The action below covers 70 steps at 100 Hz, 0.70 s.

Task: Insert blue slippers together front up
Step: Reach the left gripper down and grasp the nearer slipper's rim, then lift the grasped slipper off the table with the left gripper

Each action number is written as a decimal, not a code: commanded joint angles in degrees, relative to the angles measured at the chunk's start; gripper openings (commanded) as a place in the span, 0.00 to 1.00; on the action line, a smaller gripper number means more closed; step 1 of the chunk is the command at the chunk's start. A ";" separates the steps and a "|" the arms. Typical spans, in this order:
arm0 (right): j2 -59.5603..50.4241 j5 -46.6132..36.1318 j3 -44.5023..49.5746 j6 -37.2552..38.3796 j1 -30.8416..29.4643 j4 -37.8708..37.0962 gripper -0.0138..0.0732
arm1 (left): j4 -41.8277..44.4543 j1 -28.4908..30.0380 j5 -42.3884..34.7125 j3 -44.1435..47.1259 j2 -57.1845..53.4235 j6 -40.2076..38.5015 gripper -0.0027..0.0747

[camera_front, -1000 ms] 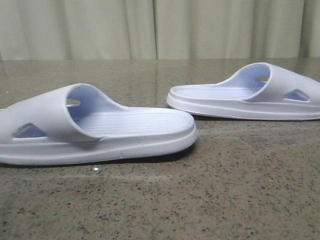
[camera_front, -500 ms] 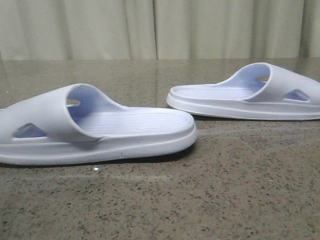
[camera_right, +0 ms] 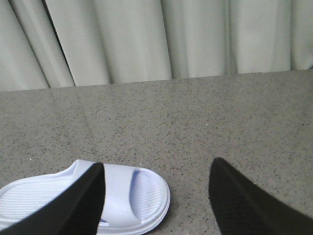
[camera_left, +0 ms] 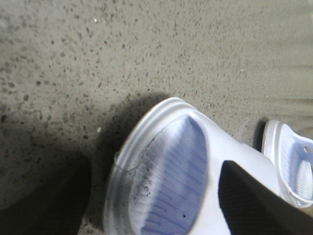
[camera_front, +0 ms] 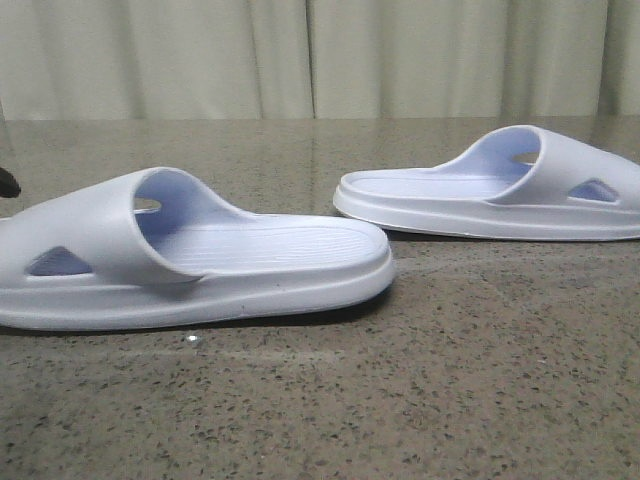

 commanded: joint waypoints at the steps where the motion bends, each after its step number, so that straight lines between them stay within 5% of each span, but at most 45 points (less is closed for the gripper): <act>1: 0.88 -4.78 -2.08 -0.09 -0.24 0.08 0.61 | -0.90 -0.68 0.57 -0.90 0.31 0.00 0.56; 48: 0.88 -4.09 -2.08 -0.09 -0.24 0.08 0.61 | -0.40 -0.68 -2.92 -0.90 0.31 1.56 0.07; 70: 0.88 -3.99 -2.08 -0.09 -0.24 0.08 0.61 | -1.10 -0.68 -3.47 -0.90 0.19 3.26 0.06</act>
